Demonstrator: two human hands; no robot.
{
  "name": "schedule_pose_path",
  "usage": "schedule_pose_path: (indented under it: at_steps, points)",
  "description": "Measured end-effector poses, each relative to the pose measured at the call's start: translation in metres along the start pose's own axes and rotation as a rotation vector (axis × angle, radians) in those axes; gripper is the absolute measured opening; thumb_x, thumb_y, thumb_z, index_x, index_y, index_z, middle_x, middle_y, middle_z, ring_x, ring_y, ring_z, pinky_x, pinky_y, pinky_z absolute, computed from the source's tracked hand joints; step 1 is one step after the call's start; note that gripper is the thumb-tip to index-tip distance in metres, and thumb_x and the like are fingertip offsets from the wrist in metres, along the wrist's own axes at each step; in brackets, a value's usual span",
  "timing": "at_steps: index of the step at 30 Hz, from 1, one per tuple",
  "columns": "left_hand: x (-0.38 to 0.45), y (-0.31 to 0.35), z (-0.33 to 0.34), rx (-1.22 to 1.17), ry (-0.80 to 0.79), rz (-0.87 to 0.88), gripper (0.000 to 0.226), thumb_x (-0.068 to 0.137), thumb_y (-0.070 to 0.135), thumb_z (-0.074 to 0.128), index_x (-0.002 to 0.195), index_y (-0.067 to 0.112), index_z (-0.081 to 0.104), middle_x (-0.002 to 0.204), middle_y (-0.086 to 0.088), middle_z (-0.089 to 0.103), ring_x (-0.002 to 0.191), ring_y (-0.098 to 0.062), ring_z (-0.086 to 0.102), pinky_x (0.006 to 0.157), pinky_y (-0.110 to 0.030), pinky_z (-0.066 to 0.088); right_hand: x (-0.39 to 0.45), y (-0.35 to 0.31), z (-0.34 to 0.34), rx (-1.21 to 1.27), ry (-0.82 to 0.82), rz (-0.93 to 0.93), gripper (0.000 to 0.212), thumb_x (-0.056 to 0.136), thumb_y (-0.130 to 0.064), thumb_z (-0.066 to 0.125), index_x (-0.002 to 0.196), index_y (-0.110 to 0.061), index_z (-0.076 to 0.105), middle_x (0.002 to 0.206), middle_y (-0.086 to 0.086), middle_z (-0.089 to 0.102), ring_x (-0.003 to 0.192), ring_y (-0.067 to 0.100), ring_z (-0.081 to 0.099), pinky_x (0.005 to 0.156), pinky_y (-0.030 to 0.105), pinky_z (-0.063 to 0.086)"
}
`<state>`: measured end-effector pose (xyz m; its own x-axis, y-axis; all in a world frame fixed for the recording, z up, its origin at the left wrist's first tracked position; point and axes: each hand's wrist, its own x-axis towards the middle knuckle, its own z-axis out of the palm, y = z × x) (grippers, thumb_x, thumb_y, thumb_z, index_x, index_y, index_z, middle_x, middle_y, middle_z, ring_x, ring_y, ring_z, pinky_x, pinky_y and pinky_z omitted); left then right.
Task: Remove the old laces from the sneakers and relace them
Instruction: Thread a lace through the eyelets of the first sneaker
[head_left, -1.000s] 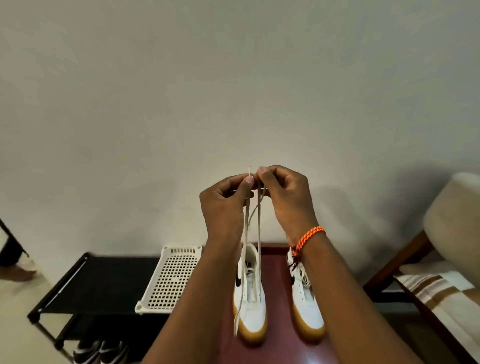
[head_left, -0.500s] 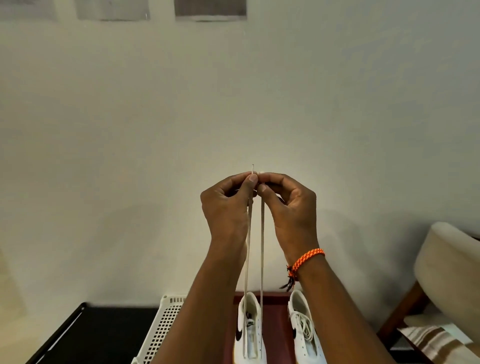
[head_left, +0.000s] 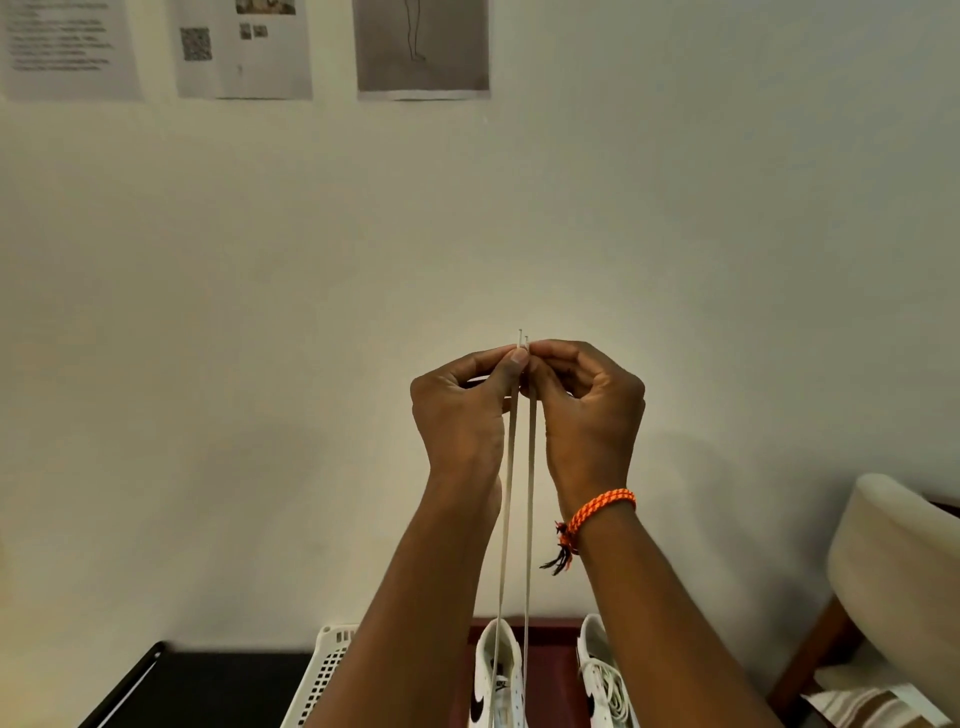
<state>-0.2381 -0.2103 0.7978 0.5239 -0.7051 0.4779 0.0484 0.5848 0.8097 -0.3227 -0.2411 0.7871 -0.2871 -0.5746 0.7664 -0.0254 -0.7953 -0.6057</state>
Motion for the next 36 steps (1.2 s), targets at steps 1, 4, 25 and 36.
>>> schedule_pose_path:
  at_steps: [1,4,25,36]
  points:
    - [0.0,0.001,0.0,-0.007,-0.01,0.002,0.007,0.092,0.015,0.082,0.093,0.021,0.084,0.085,0.005,0.082,0.081,-0.011,0.078,0.072,-0.022,0.062,0.001,0.001,0.0,0.013,0.005,-0.002,0.009,0.093,-0.011,0.081,0.102,-0.01,0.081,0.088,-0.004,0.079,0.084,0.013,0.078,0.074,0.031,0.066]
    - [0.005,0.0,0.001,-0.013,-0.025,0.012,0.008,0.092,0.013,0.081,0.099,0.015,0.085,0.088,0.001,0.082,0.083,-0.014,0.079,0.076,-0.027,0.064,0.008,0.003,0.003,0.021,-0.01,-0.025,0.008,0.092,-0.008,0.081,0.1,-0.009,0.082,0.087,-0.004,0.079,0.082,0.013,0.077,0.073,0.029,0.065]
    - [-0.105,-0.323,-0.161,0.447,0.014,-0.499,0.011,0.095,0.009,0.078,0.098,0.019,0.082,0.079,-0.001,0.08,0.071,-0.021,0.076,0.072,-0.036,0.064,-0.19,0.243,-0.079,-0.063,-0.34,0.663,0.013,0.092,0.0,0.077,0.102,-0.007,0.08,0.085,0.01,0.079,0.074,0.027,0.076,0.074,0.036,0.064]
    - [-0.145,-0.421,-0.197,0.871,-0.137,-0.671,0.021,0.095,0.02,0.079,0.115,0.024,0.08,0.101,0.014,0.077,0.084,-0.002,0.07,0.07,-0.018,0.05,-0.305,0.338,-0.11,-0.499,-0.604,0.82,0.01,0.087,-0.007,0.083,0.091,-0.016,0.084,0.076,-0.007,0.078,0.07,0.009,0.075,0.074,0.041,0.066]
